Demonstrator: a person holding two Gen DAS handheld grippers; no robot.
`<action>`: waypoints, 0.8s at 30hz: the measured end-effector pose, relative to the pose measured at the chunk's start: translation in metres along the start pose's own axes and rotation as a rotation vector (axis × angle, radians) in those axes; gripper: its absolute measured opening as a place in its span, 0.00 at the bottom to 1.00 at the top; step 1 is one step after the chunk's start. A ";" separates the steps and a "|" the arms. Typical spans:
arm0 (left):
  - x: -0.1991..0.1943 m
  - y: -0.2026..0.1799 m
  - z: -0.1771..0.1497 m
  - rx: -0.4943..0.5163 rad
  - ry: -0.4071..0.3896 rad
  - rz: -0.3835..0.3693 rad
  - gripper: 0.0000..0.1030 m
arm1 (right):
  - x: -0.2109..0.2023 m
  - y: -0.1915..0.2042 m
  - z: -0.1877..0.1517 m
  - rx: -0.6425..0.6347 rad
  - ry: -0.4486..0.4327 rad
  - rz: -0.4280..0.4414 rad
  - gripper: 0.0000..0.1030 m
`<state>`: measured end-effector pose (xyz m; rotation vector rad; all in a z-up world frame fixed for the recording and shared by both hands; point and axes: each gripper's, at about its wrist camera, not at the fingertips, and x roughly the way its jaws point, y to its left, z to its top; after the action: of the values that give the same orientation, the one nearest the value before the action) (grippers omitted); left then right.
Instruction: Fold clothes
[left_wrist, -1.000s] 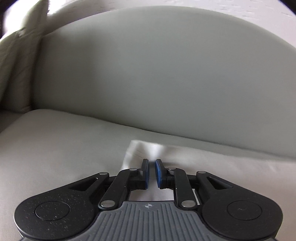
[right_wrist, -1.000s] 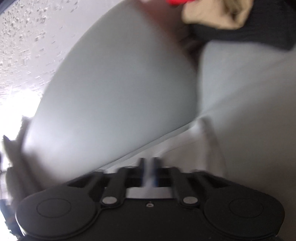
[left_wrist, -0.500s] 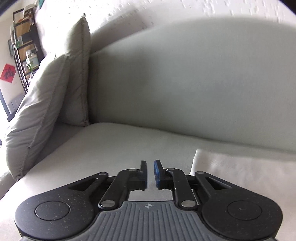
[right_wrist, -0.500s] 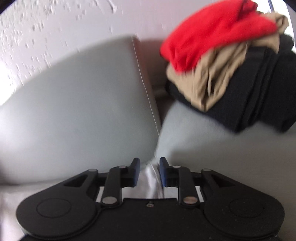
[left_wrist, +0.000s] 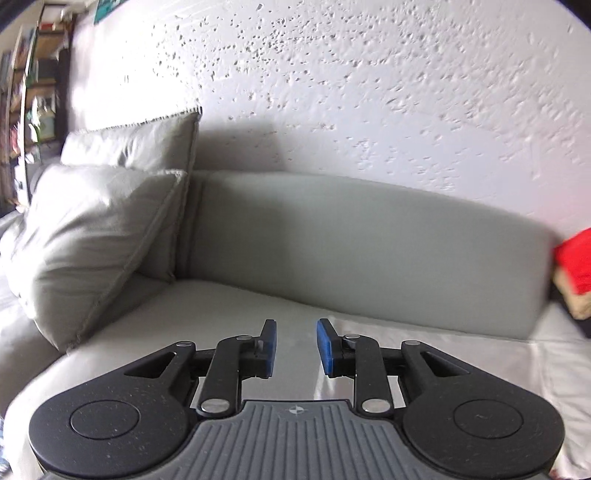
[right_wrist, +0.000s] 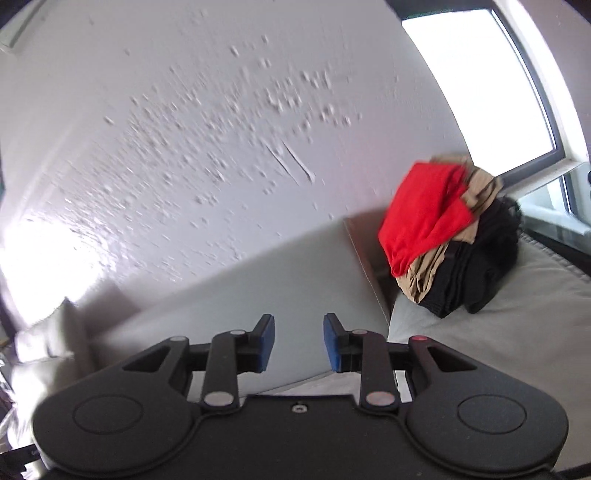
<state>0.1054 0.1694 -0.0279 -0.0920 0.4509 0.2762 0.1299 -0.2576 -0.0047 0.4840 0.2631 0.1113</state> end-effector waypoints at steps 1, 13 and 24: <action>-0.008 0.004 -0.005 -0.004 0.013 -0.021 0.25 | -0.015 0.000 -0.001 0.004 0.004 0.002 0.33; 0.084 -0.051 -0.077 0.294 0.379 -0.051 0.26 | 0.072 -0.076 -0.078 -0.007 0.511 -0.184 0.25; 0.109 -0.082 -0.098 0.342 0.487 0.005 0.32 | 0.122 -0.051 -0.113 -0.400 0.771 -0.308 0.17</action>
<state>0.1818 0.1026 -0.1617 0.1809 0.9758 0.1762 0.2177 -0.2315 -0.1526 -0.0237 1.0443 0.0426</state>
